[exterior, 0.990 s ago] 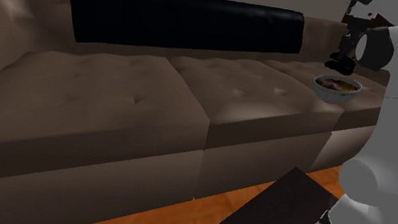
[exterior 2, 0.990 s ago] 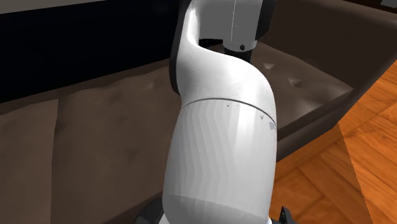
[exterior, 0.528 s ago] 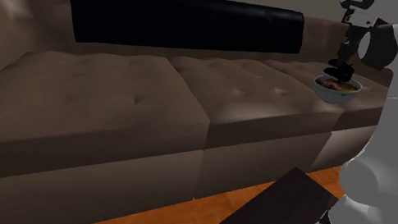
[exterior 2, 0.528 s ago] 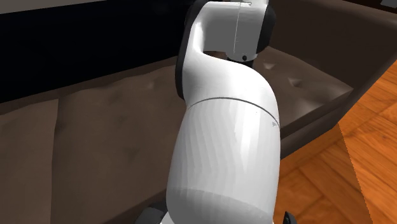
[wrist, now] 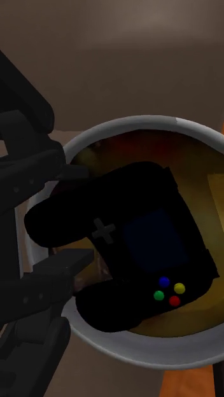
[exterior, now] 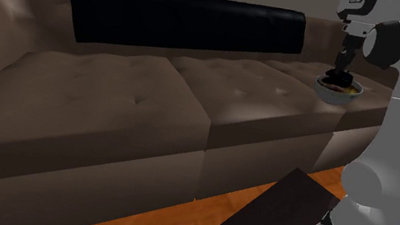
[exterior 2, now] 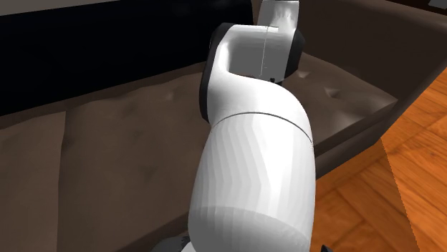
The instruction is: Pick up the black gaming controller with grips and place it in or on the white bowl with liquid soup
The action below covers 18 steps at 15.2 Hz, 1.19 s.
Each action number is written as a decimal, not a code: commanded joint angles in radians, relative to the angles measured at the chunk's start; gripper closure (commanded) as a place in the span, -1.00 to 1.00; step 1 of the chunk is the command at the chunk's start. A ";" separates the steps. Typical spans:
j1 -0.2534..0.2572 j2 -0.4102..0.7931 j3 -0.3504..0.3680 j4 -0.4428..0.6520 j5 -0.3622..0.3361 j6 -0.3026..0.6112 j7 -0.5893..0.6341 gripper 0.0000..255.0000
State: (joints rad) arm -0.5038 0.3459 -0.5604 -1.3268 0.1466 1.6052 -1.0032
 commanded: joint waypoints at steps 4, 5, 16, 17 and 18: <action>0.001 0.000 0.000 -0.010 -0.001 0.009 0.001 1.00; 0.001 0.000 0.000 -0.010 -0.001 0.009 0.001 1.00; -0.040 0.053 0.000 0.198 0.026 -0.149 -0.005 -1.00; -0.040 0.053 0.001 0.198 0.026 -0.149 -0.005 -1.00; -0.040 0.053 0.001 0.198 0.026 -0.148 -0.005 -1.00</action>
State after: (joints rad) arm -0.5412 0.3977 -0.5594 -1.1414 0.1720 1.4689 -1.0071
